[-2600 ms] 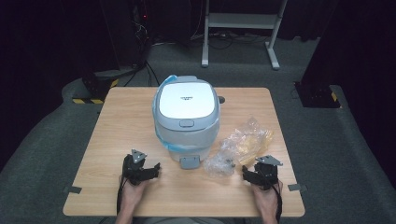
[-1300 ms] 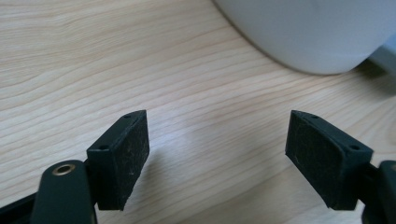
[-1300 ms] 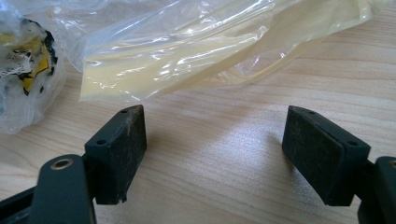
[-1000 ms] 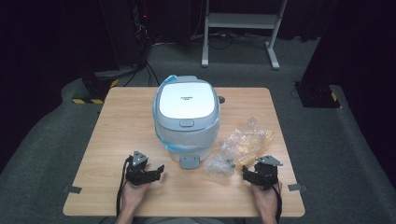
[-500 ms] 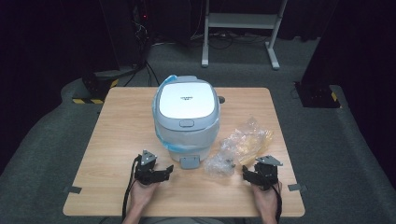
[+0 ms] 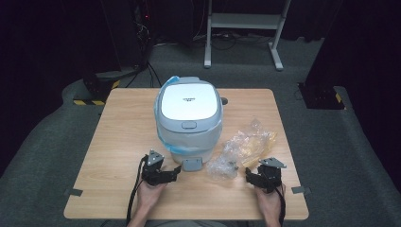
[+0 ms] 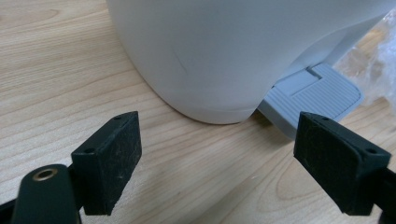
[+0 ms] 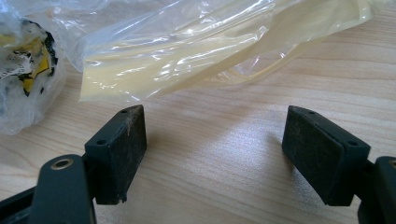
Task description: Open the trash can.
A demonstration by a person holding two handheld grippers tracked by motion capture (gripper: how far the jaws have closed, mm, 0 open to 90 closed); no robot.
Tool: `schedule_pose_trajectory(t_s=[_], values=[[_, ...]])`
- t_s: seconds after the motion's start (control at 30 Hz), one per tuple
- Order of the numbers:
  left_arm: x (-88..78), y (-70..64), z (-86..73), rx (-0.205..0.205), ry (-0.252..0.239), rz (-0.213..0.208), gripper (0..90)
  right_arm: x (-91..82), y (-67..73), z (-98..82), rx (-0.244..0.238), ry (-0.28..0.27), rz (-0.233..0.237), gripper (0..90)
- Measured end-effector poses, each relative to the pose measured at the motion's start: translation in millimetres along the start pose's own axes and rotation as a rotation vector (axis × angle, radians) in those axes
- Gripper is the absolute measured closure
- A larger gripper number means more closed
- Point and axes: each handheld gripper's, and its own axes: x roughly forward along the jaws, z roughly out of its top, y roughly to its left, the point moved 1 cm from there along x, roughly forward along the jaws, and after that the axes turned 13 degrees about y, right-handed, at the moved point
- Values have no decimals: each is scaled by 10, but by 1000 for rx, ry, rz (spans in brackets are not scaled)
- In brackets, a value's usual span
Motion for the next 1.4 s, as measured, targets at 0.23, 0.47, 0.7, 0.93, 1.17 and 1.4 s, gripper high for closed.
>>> schedule_pose_trajectory(t_s=[0.23, 0.47, 0.7, 0.93, 1.17, 1.4], values=[[24, -53, 69, 22, 7, -1, 147, 0, 0, 0, 0, 0, 0, 218], [84, -145, 137, 18, -9, 35, 143, 0, 0, 0, 0, 0, 0, 218], [132, -168, 148, -9, -17, 53, 122, 0, 0, 0, 0, 0, 0, 218], [195, -173, 157, -7, 0, 58, 53, 0, 0, 0, -1, 0, 0, 218], [206, -168, 156, -8, -5, 68, 39, 0, 0, 0, -1, 0, 0, 218], [229, -185, 163, -6, -7, 60, 32, 0, 0, 0, 0, 0, 0, 218]])
